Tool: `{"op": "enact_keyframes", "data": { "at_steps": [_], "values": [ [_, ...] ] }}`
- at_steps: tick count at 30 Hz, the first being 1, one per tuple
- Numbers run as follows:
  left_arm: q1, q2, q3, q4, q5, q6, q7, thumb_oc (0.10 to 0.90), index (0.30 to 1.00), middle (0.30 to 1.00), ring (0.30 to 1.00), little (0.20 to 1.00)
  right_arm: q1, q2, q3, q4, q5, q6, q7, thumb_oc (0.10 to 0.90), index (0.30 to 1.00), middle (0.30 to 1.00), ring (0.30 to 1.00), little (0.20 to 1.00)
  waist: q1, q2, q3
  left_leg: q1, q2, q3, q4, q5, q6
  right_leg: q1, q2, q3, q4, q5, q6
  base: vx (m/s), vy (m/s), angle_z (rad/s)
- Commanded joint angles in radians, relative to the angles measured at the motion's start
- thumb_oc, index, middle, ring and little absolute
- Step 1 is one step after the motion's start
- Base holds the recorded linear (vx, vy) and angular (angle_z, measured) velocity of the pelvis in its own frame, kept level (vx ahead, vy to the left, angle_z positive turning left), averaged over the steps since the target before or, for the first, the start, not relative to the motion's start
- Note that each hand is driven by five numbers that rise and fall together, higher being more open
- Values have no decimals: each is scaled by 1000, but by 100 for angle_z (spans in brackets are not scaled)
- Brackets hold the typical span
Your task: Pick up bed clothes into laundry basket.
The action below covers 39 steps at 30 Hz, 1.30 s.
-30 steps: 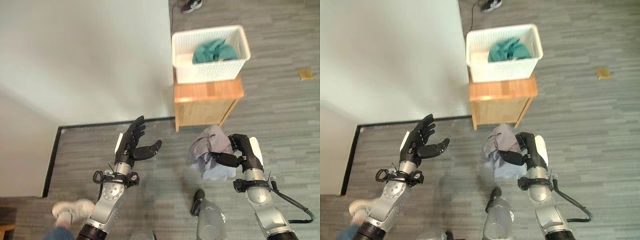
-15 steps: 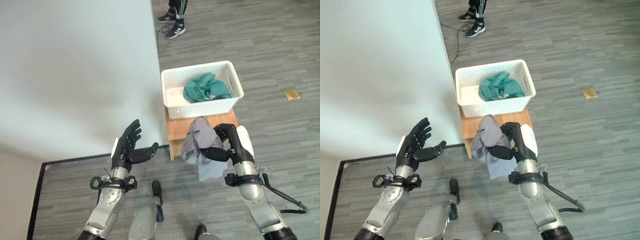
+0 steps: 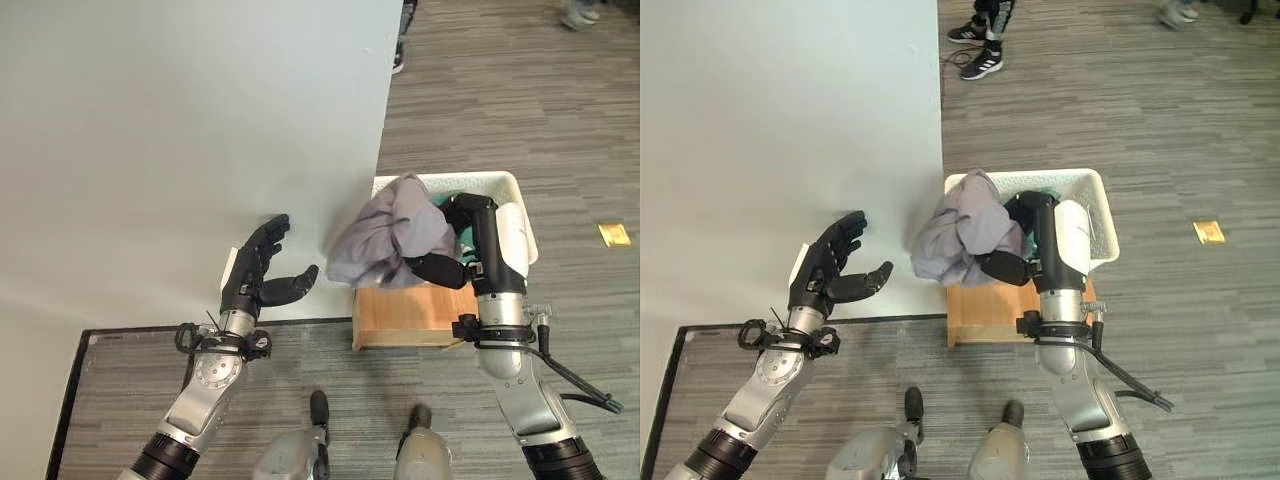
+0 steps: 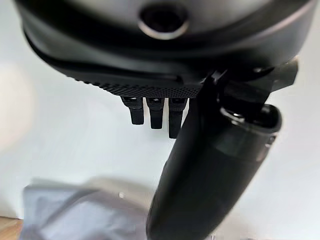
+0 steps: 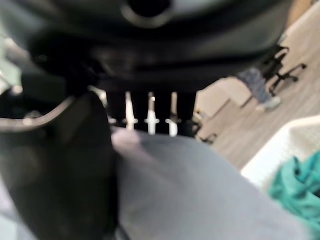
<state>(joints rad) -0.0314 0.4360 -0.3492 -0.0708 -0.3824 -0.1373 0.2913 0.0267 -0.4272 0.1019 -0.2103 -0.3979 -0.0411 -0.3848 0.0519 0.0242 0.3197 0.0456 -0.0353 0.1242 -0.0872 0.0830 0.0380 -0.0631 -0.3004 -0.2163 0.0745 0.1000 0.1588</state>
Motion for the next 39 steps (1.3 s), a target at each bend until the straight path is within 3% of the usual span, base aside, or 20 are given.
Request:
{"op": "enact_keyframes", "data": {
  "at_steps": [1,4,9,12,18,20,23,26,30,39],
  "values": [
    [-63,-71,-2,-78,44,-102,-43,800,900,900,900,900,-117,-21,-75,-172,3,-105,-59,400,300,300,300,300,-17,44,-132,21,126,66,26,-75,-68,159,52,-40,-47,-111,50,95,-100,-19],
    [-28,-78,-1,-81,13,-104,-66,800,900,900,900,900,-147,-38,-80,-186,4,-109,-67,400,300,300,300,300,-4,45,-150,21,142,56,21,-63,-87,204,65,-59,-116,-110,43,43,-113,-38],
    [-3,-86,4,-76,-18,-98,-80,800,900,900,900,900,-278,-140,-50,-96,-21,-75,-66,400,300,300,300,300,19,50,-173,28,168,57,15,-54,-113,238,74,-79,-162,-112,44,27,-79,-11],
    [-4,-88,11,-48,-39,-90,-83,800,900,900,900,900,-348,-231,-27,53,-43,-9,-48,400,300,300,300,300,33,42,-186,36,187,61,9,-47,-129,249,87,-89,-162,-122,40,28,-67,-2],
    [-29,-92,0,-19,-54,-85,-81,800,900,900,900,900,-423,-288,6,186,-43,36,-41,400,300,300,300,300,39,37,-189,39,198,57,5,-45,-138,253,96,-100,-162,-123,35,28,-46,6],
    [-46,-91,-5,-2,-59,-82,-79,800,900,900,900,900,-515,-317,58,286,-43,68,-30,400,300,300,300,300,45,36,-185,34,201,57,5,-42,-140,244,99,-102,-162,-121,35,13,-13,2],
    [-46,-91,-4,-2,-59,-82,-79,800,900,900,900,900,-516,-317,59,287,-43,68,-30,400,300,300,300,300,44,36,-184,34,201,57,5,-42,-140,244,99,-102,-162,-121,35,0,0,0],
    [-20,-69,15,-19,-81,-87,-109,800,900,900,900,900,-653,-344,123,428,-92,125,-29,400,300,300,300,300,66,39,-158,-5,204,49,0,-31,-147,208,96,-110,-162,-111,35,-16,-30,-1],
    [1,-53,21,-24,-107,-92,-124,800,900,900,900,900,-786,-379,167,534,-84,150,-54,400,300,300,300,300,77,50,-124,-44,201,42,0,-19,-151,172,91,-119,-162,-102,38,-40,10,5],
    [13,-55,40,-2,-128,-105,-137,800,900,900,900,900,-919,-424,198,578,-79,158,-95,400,300,300,300,300,100,58,-71,-146,194,19,0,8,-154,86,77,-129,-162,-84,43,-52,22,5]
  ]
}}
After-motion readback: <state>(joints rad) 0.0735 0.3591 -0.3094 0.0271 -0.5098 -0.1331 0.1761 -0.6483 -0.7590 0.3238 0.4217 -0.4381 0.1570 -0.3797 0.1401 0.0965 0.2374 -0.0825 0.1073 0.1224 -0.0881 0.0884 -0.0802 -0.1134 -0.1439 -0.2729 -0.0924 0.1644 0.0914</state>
